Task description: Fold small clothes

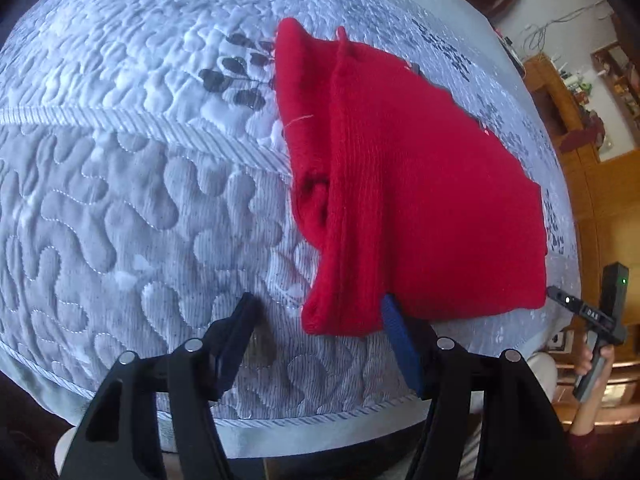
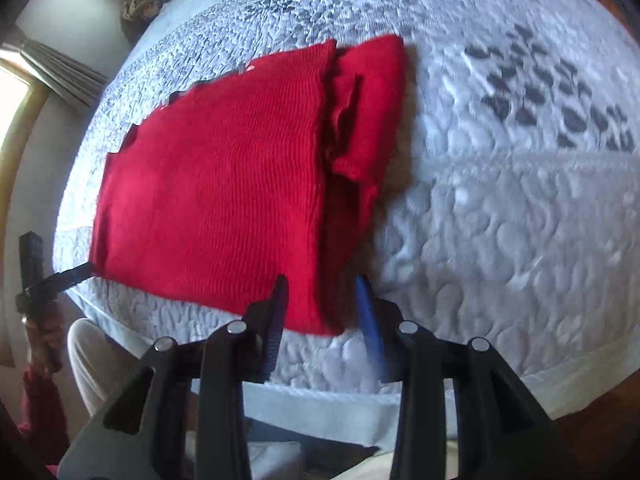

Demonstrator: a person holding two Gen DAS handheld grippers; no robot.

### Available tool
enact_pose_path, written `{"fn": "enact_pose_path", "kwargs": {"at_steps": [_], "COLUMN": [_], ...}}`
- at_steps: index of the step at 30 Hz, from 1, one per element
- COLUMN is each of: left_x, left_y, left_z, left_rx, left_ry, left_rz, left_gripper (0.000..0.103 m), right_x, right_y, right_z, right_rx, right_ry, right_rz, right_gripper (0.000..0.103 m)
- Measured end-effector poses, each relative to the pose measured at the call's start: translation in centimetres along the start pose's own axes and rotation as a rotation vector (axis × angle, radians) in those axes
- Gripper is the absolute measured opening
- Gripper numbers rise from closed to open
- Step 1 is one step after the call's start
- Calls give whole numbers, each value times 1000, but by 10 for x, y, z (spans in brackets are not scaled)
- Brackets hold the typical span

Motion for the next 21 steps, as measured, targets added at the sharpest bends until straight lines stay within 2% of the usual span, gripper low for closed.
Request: {"fn": "enact_pose_path", "kwargs": {"at_steps": [3, 4, 5, 6, 8, 9, 11, 12, 14, 15, 17, 19, 20, 21], "left_x": [-3, -4, -6, -8, -9, -11, -17, -23, -26, -21, -9, -8, -13, -18], "left_y": [4, 5, 7, 9, 10, 10, 9, 8, 9, 8, 6, 2, 2, 2], "left_z": [3, 5, 6, 8, 11, 12, 6, 0, -12, -12, -2, 7, 7, 5], "left_rx": [-16, -13, -9, -6, 0, 4, -17, -40, -73, -65, -16, 0, -2, -8], "left_ry": [-1, 25, 47, 35, -14, -36, -13, -3, 76, 107, 105, 126, 149, 170], "left_rz": [-21, -24, -22, -31, -71, -82, -67, -45, -7, -11, -29, 4, 32, 51], "left_gripper": [62, 57, 46, 34, 21, 17, 13, 13, 12, 12, 12, 16, 22, 33], "right_x": [7, 7, 7, 7, 7, 7, 7, 8, 6, 6, 4, 4, 5, 5], "right_y": [-4, -3, -2, -1, 1, 0, -1, -1, -3, -4, -5, -5, -4, -4], "right_z": [7, 11, 15, 18, 24, 25, 28, 27, 26, 27, 28, 27, 26, 25], "right_rx": [15, 31, 42, 47, 50, 53, 61, 60, 61, 68, 72, 73, 71, 69], "right_ry": [-17, -23, -24, -31, -73, -74, -63, -64, -62, -63, -66, -71, -70, -70], "right_rz": [-16, -10, -1, 3, 2, 4, 13, 13, 15, 17, 10, 7, 10, 16], "right_gripper": [37, 37, 38, 38, 41, 42, 42, 41, 42, 42, 42, 42, 44, 50]}}
Point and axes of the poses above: each gripper's, at about its wrist camera, not at the fingertips, and z roughly the way its jaws point, x to its left, y to its top, the point moved 2 cm from there along z, roughly the way its jaws point, and after that the axes turned 12 degrees about -y, right-handed, at the moved point
